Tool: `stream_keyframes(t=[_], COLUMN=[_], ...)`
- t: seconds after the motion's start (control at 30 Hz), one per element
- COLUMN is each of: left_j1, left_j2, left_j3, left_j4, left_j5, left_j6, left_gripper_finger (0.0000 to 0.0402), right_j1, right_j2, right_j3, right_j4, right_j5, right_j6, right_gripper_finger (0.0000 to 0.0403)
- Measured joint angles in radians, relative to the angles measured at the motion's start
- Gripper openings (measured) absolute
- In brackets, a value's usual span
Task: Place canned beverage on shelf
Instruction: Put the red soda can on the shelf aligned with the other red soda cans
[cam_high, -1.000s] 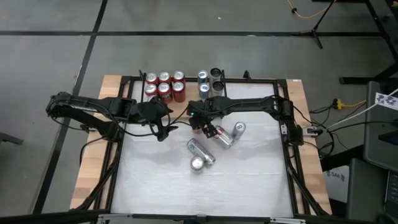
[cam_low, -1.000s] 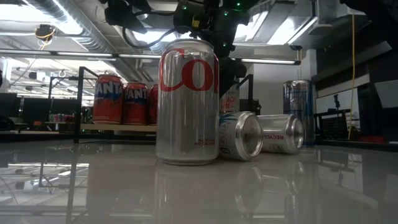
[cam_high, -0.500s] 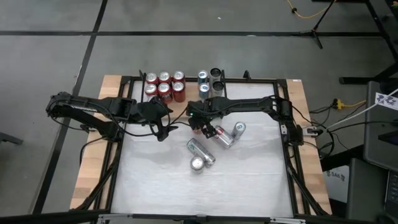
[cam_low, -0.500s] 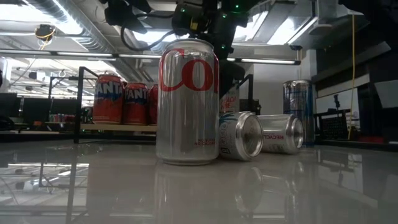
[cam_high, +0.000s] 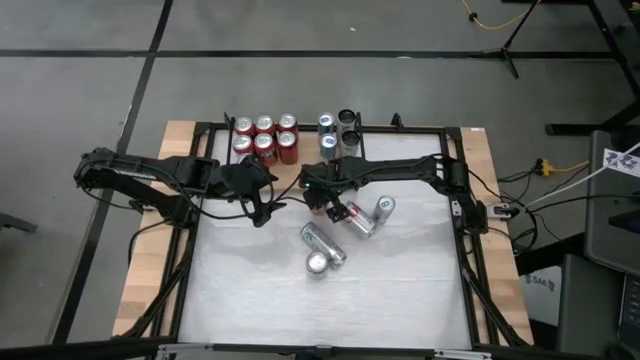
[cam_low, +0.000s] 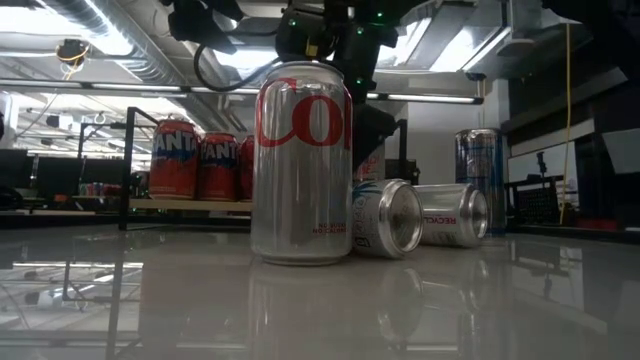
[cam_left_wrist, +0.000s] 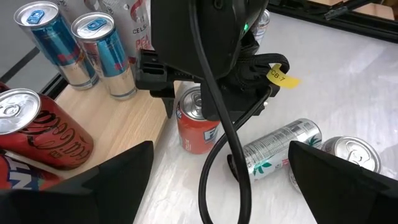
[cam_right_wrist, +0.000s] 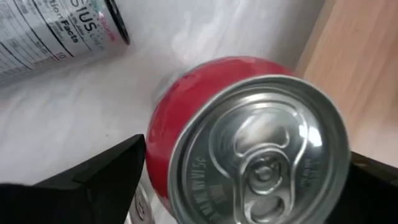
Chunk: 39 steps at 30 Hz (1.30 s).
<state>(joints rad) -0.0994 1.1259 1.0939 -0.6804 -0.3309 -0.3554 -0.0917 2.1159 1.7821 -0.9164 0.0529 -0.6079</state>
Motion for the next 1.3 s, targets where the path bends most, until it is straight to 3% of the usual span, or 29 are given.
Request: stream_keyframes(t=[0.33, 0.7, 1.1, 1.3], left_j1=[0.0, -0.018, -0.037, 0.017], left_j2=[0.0, 0.0, 0.013, 0.081], left_j3=[0.0, 0.0, -0.001, -0.001], left_j4=[0.004, 0.01, 0.094, 0.246], left_j5=[0.0, 0.036, -0.034, -0.037], left_j6=[0.0, 0.026, 0.03, 0.127], left_gripper_finger=[0.0364, 0.0364, 0.0364, 0.0364], right_j1=[0.0, -0.007, -0.083, -0.092], right_j2=[-0.018, -0.043, -0.211, -0.387], right_j3=[0.118, 0.321, 0.316, 0.155], right_j4=[-0.099, -0.379, -0.551, -0.552], right_j5=[0.007, 0.006, -0.031, -0.071], right_j6=[0.0, 0.012, 0.143, 0.199], right_gripper_finger=[0.0394, 0.0395, 0.0395, 0.0395])
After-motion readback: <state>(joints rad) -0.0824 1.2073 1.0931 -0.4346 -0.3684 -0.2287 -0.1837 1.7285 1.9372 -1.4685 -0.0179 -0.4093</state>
